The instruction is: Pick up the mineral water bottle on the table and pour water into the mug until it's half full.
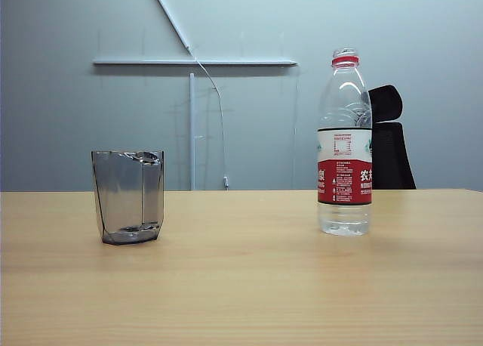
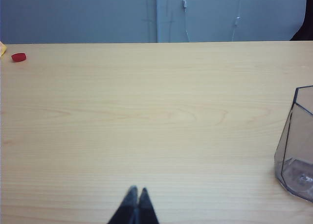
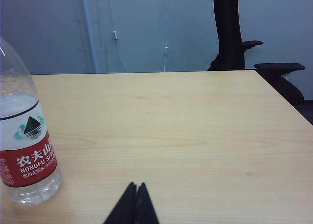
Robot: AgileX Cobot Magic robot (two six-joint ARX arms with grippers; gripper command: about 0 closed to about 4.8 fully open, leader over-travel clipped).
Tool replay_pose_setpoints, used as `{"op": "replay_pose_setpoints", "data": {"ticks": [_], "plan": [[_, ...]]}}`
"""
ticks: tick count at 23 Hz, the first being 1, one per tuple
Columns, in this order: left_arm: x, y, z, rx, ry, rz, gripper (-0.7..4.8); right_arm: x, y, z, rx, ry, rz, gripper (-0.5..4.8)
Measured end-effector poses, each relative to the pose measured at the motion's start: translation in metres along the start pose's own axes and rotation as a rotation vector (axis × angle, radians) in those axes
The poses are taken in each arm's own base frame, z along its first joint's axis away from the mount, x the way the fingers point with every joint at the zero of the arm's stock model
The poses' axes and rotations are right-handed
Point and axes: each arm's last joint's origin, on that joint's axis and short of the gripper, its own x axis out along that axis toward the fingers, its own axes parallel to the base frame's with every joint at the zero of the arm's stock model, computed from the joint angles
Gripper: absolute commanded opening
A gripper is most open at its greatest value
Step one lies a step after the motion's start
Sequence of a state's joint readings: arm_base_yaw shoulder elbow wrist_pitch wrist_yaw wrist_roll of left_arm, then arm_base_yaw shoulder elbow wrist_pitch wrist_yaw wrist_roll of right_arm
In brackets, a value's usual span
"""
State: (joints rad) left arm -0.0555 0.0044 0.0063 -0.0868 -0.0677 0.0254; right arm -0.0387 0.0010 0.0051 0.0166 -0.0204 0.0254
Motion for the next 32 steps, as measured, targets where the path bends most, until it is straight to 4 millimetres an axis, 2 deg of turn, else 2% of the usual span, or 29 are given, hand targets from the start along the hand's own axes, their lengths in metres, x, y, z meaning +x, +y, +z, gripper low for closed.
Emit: {"op": "replay_pose_setpoints", "data": {"ticks": [9,12,15,16,17,18,19,20,21,23,25,28,29,32], "plan": [[0.000,-0.004,0.000,0.004,-0.002,-0.035,-0.02,0.000,0.001,0.000,0.030,0.001,0.025,-0.03],[-0.004,-0.024,0.000,0.023,-0.008,-0.221,-0.02,0.000,0.004,0.000,0.136,0.014,0.146,0.50],[-0.010,-0.039,0.000,0.036,-0.014,-0.389,-0.02,-0.001,0.008,0.000,0.200,0.034,0.274,0.58],[-0.013,-0.045,0.000,0.042,-0.016,-0.452,-0.02,-0.002,0.009,0.000,0.219,0.042,0.323,0.77],[-0.015,-0.047,0.000,0.044,-0.017,-0.484,-0.02,-0.002,0.010,0.000,0.230,0.047,0.348,1.77],[-0.016,-0.050,0.000,0.047,-0.017,-0.515,-0.02,-0.002,0.012,0.002,0.246,0.059,0.379,2.40],[-0.017,-0.050,0.000,0.047,-0.018,-0.520,-0.02,-0.002,0.013,0.005,0.249,0.062,0.392,3.55],[-0.017,-0.051,0.000,0.048,-0.017,-0.527,-0.02,-0.002,0.016,0.013,0.250,0.063,0.408,4.30],[-0.018,-0.051,0.000,0.048,-0.019,-0.532,-0.02,-0.001,0.017,0.019,0.250,0.063,0.413,4.79],[-0.018,-0.051,0.000,0.049,-0.018,-0.534,-0.02,0.006,0.025,0.029,0.214,0.076,0.441,4.79],[-0.018,-0.051,0.000,0.049,-0.017,-0.534,-0.02,0.020,0.036,0.028,0.150,0.089,0.489,4.79],[-0.018,-0.051,0.000,0.049,-0.017,-0.534,-0.02,0.045,0.055,0.014,0.035,0.124,0.442,4.79],[-0.018,-0.051,0.000,0.049,-0.018,-0.534,-0.02,0.063,0.061,0.005,-0.001,0.138,0.419,4.79],[-0.018,-0.051,0.000,0.049,-0.018,-0.533,-0.02,0.092,0.071,-0.005,-0.010,0.135,0.419,4.79]]}}
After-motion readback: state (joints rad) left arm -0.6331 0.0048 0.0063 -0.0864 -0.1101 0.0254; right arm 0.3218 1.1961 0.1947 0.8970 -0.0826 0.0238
